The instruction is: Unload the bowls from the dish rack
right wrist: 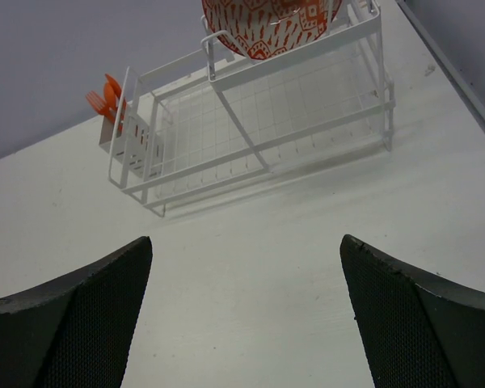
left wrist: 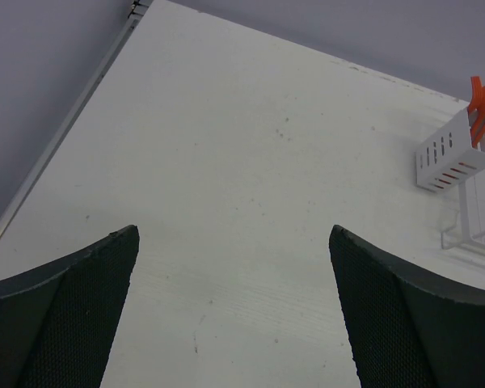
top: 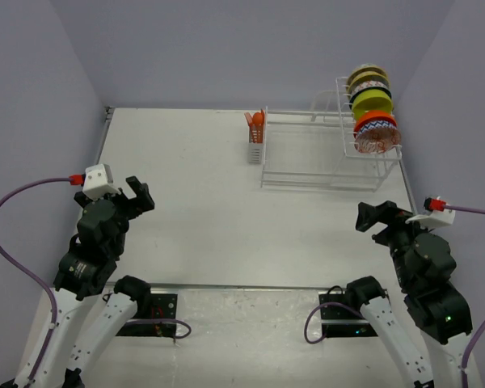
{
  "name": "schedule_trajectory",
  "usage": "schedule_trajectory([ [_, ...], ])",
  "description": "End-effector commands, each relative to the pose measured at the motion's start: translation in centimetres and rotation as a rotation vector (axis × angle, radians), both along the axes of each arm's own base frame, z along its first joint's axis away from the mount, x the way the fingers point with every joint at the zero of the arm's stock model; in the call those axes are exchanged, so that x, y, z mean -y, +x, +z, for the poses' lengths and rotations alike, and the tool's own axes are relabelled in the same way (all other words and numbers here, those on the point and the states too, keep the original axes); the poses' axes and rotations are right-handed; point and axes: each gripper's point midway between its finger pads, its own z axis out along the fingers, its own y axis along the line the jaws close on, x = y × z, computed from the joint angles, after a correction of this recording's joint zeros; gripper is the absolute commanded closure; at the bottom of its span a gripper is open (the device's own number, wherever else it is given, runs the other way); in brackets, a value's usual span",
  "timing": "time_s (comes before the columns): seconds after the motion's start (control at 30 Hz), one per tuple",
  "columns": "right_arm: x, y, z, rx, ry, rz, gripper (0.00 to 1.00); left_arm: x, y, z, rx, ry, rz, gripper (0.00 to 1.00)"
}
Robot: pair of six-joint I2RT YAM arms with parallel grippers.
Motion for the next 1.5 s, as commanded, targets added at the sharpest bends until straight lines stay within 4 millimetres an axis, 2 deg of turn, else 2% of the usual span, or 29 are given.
schedule_trajectory([
  [0.0,0.5,-0.1,0.7,0.036,0.020,-0.034,0.01,0.1,0.1,0.4,0.015,-0.026,0.010,0.00],
  [0.4,-1.2,0.3,1.7,0.107,0.114,0.034,0.01,0.1,0.0,0.3,0.011,-0.028,0.010,0.00],
  [0.6,-2.2,3.4,0.3,0.032,0.105,0.027,0.01,0.4,0.1,0.3,0.013,-0.030,-0.007,0.00],
  [0.63,-2.6,3.8,0.5,0.030,0.119,0.036,0.01,0.4,0.1,0.4,0.015,-0.031,-0.007,0.00],
  [0.67,-3.9,4.3,0.6,0.017,0.134,0.093,0.02,0.4,0.1,0.3,0.012,-0.030,-0.008,0.00],
  [0.77,-6.5,5.6,2.5,0.055,0.226,0.192,0.04,0.5,0.2,0.3,0.012,-0.031,-0.014,0.00],
  [0.83,-6.5,6.0,3.3,0.075,0.261,0.175,0.04,0.6,0.2,0.3,0.013,-0.033,-0.020,0.00],
  [0.93,-7.0,5.9,6.1,0.158,0.363,0.209,0.03,0.8,0.2,0.2,0.011,-0.032,-0.027,0.00],
  [1.03,-5.9,7.9,7.4,0.172,0.465,0.160,0.03,0.9,0.3,0.3,0.012,-0.031,-0.035,0.00],
  [1.07,-4.9,8.7,8.0,0.187,0.547,0.122,0.04,1.0,0.4,0.3,0.010,-0.029,-0.038,0.00],
  [1.13,-3.5,9.3,7.9,0.213,0.648,0.082,0.06,1.2,0.5,0.2,0.005,-0.029,-0.047,0.00],
  [1.17,-2.0,9.4,9.0,0.272,0.734,0.035,0.07,1.2,0.5,0.1,0.003,-0.029,-0.050,0.00],
  [1.23,-1.2,9.6,8.9,0.279,0.794,0.020,0.09,1.3,0.5,0.1,0.004,-0.030,-0.055,0.00],
  [1.27,0.0,10.0,8.9,0.291,0.836,-0.014,0.11,1.3,0.4,0.2,0.010,-0.032,-0.057,0.00],
  [1.3,0.1,10.3,8.9,0.287,0.851,-0.002,0.12,1.3,0.3,0.4,0.017,-0.035,-0.058,0.00],
  [1.33,0.0,11.1,7.9,0.241,0.882,0.019,0.17,1.3,0.3,0.4,0.018,-0.035,-0.061,0.00],
  [1.4,1.1,11.7,8.2,0.273,0.908,0.029,0.24,1.4,0.2,0.6,0.031,-0.039,-0.070,0.00],
  [1.43,0.9,12.1,8.1,0.261,0.917,0.059,0.30,1.4,0.1,0.7,0.034,-0.040,-0.073,0.00],
  [1.47,1.2,12.2,8.2,0.263,0.907,0.056,0.31,1.5,0.2,0.7,0.034,-0.039,-0.076,0.00],
])
